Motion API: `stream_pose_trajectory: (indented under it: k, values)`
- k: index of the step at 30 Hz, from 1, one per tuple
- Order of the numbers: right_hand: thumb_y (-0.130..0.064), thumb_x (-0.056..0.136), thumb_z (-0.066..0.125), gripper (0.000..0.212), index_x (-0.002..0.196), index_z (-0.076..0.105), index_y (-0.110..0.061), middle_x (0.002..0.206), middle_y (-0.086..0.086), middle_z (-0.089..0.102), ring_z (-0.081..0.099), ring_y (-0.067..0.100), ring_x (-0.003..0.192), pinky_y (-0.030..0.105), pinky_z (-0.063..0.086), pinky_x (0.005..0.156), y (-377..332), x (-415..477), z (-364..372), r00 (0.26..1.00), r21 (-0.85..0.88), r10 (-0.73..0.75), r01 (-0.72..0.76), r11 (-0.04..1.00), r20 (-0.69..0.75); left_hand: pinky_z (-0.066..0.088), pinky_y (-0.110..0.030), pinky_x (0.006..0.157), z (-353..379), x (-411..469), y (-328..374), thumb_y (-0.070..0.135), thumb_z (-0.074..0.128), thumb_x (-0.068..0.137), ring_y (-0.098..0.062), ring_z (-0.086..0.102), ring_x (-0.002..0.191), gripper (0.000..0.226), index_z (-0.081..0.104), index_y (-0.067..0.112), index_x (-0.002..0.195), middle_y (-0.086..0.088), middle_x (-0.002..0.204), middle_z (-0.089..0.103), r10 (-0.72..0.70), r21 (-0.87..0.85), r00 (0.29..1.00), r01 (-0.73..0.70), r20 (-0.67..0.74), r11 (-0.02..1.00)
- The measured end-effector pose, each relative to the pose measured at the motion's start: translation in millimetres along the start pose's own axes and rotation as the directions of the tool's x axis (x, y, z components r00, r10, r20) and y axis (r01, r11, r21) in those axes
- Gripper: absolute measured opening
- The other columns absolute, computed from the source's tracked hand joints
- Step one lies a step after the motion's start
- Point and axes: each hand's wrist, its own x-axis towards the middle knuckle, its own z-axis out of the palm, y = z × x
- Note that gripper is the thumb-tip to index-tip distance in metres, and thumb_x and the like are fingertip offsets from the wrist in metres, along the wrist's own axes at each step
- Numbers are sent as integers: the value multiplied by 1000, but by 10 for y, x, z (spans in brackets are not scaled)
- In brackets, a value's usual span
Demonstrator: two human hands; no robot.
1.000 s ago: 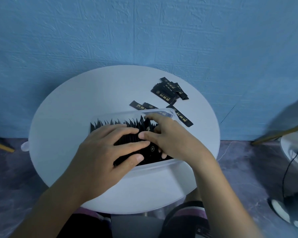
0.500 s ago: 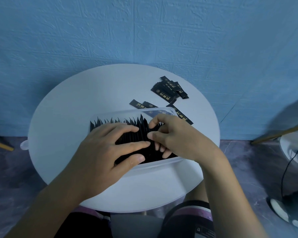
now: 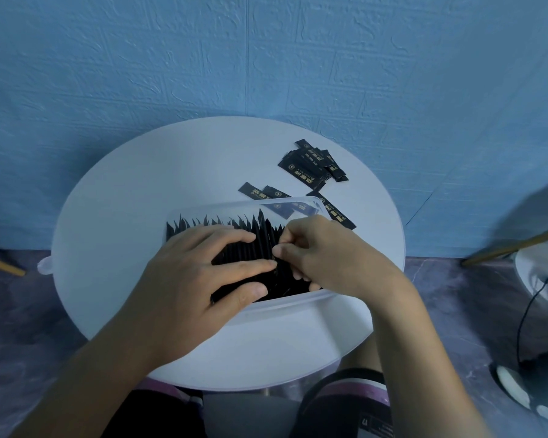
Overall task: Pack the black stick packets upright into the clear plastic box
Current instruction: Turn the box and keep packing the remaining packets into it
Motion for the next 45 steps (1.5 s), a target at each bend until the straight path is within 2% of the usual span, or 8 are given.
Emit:
stream_pose_trajectory:
  k: [20, 26, 29, 32, 34, 37, 39, 45]
  values:
    - [-24, 95, 59, 8, 87, 62, -23, 62, -4, 67, 68, 18, 64, 46, 60, 77, -20, 18, 29, 999, 1, 1, -1, 1000, 47, 40, -44, 109, -22, 44, 13, 63, 37, 99, -21, 47, 133, 51, 65, 38, 134, 9, 140, 56, 31, 52, 997, -35, 70, 998]
    - [-29, 91, 70, 10, 84, 69, -23, 60, -8, 64, 69, 20, 61, 32, 61, 63, 10, 25, -94, 1000, -8, 2, -3, 1000, -15, 43, -43, 106, 24, 58, 31, 55, 47, 97, -17, 52, 128, 41, 69, 35, 125, 12, 137, 57, -12, 12, 1000, 12, 11, 1000]
    - [-27, 91, 68, 13, 78, 71, -25, 56, -11, 64, 64, 15, 51, 25, 54, 54, 65, 110, -176, 989, 14, -20, 22, 1000, -147, 41, -38, 107, 25, 46, 41, 55, 47, 98, -15, 51, 128, 40, 69, 37, 125, 14, 137, 57, -17, 7, 1000, 17, 6, 1000]
    - [-30, 89, 66, 12, 79, 72, -30, 63, -13, 66, 60, 10, 62, 30, 48, 65, 238, 285, -301, 892, -3, -36, 39, 999, -451, 42, -37, 107, 17, 42, 39, 56, 47, 98, -13, 51, 129, 39, 69, 38, 125, 15, 138, 57, -23, -12, 1000, 23, 2, 1000]
    - [-34, 90, 66, 8, 86, 71, -29, 75, -12, 67, 63, 15, 74, 31, 43, 71, 419, 404, -402, 842, -4, 23, -30, 1000, -538, 43, -40, 107, 17, 34, 38, 56, 47, 98, -13, 51, 129, 40, 69, 38, 126, 15, 138, 57, -25, -21, 1000, 25, 1, 999]
    - [-38, 89, 69, 23, 109, 67, -26, 95, -7, 66, 60, 22, 95, 30, 37, 77, 709, 561, -463, 877, -41, 167, -207, 977, -451, 44, -43, 108, 19, 30, 49, 56, 47, 98, -14, 51, 130, 40, 69, 37, 126, 15, 138, 57, -29, -24, 1000, 29, 2, 999]
    - [-35, 90, 68, 32, 119, 62, -22, 100, -5, 66, 57, 21, 96, 29, 35, 79, 811, 650, -427, 903, -64, 206, -247, 967, -376, 43, -41, 108, 17, 35, 49, 56, 47, 98, -13, 51, 130, 40, 69, 38, 126, 16, 138, 56, -33, -23, 999, 33, 4, 999]
    - [-20, 93, 62, 26, 119, 60, -19, 99, 1, 67, 60, 25, 91, 31, 43, 79, 864, 778, -349, 932, -97, 223, -259, 961, -287, 41, -35, 107, -2, 28, 43, 57, 45, 98, -12, 50, 130, 40, 69, 38, 125, 16, 138, 56, -39, -24, 999, 39, 8, 999]
